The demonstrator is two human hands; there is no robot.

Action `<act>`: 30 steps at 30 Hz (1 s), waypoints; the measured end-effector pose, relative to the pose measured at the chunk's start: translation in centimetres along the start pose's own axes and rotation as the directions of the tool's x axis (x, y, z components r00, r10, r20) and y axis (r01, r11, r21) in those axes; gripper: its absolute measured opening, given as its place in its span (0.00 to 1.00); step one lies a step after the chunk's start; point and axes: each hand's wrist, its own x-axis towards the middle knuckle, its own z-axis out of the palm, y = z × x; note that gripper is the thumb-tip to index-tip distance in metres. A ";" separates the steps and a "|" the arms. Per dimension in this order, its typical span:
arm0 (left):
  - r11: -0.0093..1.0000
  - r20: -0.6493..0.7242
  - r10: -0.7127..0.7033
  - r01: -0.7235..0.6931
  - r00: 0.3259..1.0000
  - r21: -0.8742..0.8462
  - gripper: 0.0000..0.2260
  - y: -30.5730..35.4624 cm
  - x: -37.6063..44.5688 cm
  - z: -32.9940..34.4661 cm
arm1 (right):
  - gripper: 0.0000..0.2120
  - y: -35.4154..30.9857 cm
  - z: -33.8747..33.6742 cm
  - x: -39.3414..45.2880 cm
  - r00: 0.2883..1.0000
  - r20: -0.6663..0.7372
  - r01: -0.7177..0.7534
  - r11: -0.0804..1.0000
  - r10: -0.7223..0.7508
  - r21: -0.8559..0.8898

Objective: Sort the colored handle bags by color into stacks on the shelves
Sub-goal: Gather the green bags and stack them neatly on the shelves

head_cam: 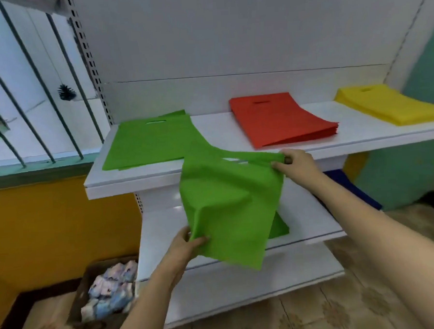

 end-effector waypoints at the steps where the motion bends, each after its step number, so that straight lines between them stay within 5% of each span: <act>1: 0.998 0.012 -0.008 0.007 1.000 0.068 0.24 -0.9 0.1 1.0 | 0.06 1.6 -0.4 -0.7 1.000 0.010 -0.026 0.999 0.026 -0.025; 4: 0.983 -0.003 -0.031 0.031 1.000 0.181 0.13 -2.8 0.6 3.5 | 0.11 6.1 -1.5 -2.7 0.989 0.082 -0.113 0.990 0.119 -0.081; 10: 0.971 -0.119 -0.083 0.108 0.989 0.215 0.09 -5.2 3.4 7.8 | 0.09 15.9 -1.7 -1.3 0.933 0.221 -0.268 0.958 0.285 -0.102; 15: 0.953 -0.196 -0.187 0.226 0.963 0.203 0.13 -7.2 7.1 12.0 | 0.05 23.3 0.3 3.3 0.869 0.315 -0.418 0.907 0.383 0.050; 25: 0.884 -0.266 -0.415 0.455 0.870 0.110 0.08 -14.4 13.9 19.7 | 0.07 35.4 6.9 13.6 0.763 0.484 -0.573 0.795 0.429 0.198; 30: 0.851 -0.265 -0.523 0.513 0.810 -0.110 0.07 -16.8 17.1 20.9 | 0.08 38.0 10.6 16.5 0.678 0.540 -0.655 0.743 0.498 0.137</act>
